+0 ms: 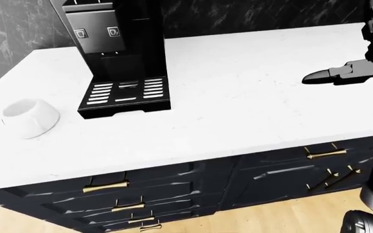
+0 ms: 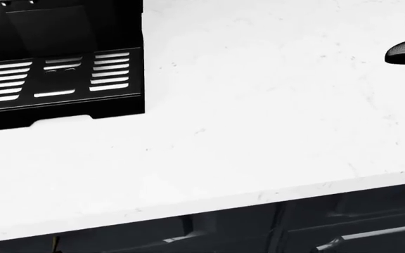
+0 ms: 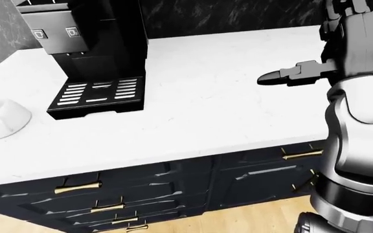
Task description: Pick the mug from under the coffee machine dispenser and place it on the counter.
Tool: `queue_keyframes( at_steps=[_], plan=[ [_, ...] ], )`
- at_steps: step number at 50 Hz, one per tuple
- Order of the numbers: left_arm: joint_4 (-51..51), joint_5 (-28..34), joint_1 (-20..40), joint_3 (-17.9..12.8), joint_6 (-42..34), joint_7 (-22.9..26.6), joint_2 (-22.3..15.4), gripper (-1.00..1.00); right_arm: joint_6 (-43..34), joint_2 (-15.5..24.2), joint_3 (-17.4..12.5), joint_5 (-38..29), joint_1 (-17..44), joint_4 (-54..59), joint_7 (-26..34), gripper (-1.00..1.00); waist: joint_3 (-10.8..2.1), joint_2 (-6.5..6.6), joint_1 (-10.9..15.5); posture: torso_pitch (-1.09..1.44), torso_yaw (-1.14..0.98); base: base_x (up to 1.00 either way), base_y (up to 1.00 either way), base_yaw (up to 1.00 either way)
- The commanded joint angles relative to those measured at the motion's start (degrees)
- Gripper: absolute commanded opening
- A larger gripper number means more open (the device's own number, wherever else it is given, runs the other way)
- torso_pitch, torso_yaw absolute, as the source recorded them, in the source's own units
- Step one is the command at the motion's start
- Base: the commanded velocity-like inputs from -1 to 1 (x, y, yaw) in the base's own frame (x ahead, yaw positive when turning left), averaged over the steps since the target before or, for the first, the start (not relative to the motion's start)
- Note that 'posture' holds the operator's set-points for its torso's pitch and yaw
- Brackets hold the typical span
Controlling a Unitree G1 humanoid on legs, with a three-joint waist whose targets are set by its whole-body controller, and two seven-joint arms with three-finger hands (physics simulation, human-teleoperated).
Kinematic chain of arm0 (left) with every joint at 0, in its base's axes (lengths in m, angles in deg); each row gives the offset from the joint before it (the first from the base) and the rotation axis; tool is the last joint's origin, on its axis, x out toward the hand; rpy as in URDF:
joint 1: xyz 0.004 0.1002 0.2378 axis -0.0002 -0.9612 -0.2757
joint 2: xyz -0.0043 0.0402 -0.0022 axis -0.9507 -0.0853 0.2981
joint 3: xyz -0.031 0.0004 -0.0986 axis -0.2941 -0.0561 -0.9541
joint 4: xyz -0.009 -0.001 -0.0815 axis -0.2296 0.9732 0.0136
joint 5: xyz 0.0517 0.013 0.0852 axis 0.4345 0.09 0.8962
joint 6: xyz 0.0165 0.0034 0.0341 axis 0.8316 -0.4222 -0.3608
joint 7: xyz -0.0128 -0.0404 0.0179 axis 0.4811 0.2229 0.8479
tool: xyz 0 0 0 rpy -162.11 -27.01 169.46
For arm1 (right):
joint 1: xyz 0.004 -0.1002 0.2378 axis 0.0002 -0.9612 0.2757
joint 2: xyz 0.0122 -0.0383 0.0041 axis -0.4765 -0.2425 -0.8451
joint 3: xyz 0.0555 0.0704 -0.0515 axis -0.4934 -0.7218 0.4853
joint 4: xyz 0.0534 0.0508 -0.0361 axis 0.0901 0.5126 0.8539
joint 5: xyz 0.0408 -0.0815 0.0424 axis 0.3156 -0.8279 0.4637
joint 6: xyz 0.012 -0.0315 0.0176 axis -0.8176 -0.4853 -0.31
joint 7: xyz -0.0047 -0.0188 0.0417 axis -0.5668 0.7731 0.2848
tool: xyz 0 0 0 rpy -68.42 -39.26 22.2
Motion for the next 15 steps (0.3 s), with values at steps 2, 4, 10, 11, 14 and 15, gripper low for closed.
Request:
queue_keyframes(
  at_steps=[2,4,10,11,14,15],
  plan=[
    [-0.42,-3.48,1.21,-0.41,3.03,-1.11,-4.7,1.0,1.28,1.36,-0.91,0.18,1.69,-1.44,-0.36,1.0,-1.25,0.42,0.0,0.0,0.0,0.0,0.0,0.0],
    [0.15,-5.46,1.12,-0.01,3.78,-1.58,-6.62,1.0,1.27,1.5,-0.95,0.24,1.65,-1.44,-0.38,1.0,-1.18,0.45,0.01,0.0,0.0,0.0,0.0,0.0],
    [1.57,-11.38,-0.06,0.85,6.7,-3.4,-11.58,1.0,1.12,2.09,-1.19,0.49,1.88,-1.38,-0.44,1.0,-1.11,0.7,0.09,0.0,0.0,0.0,0.0,0.0],
    [1.69,-12.24,-0.37,0.98,7.36,-3.67,-12.26,1.0,1.09,2.2,-1.24,0.54,1.91,-1.38,-0.43,1.0,-1.09,0.75,0.1,0.0,0.0,0.0,0.0,0.0],
    [2.28,-14.91,-1.27,1.47,8.87,-4.46,-14.54,1.0,1.01,2.43,-1.33,0.69,1.98,-1.38,-0.5,1.0,-1.05,0.86,0.11,0.0,0.0,0.0,0.0,0.0],
    [2.42,-15.58,-1.81,1.54,9.37,-4.64,-15.1,1.0,1.01,2.45,-1.33,0.73,1.96,-1.39,-0.52,1.0,-1.05,0.89,0.11,0.0,0.0,0.0,0.0,0.0]
  ],
)
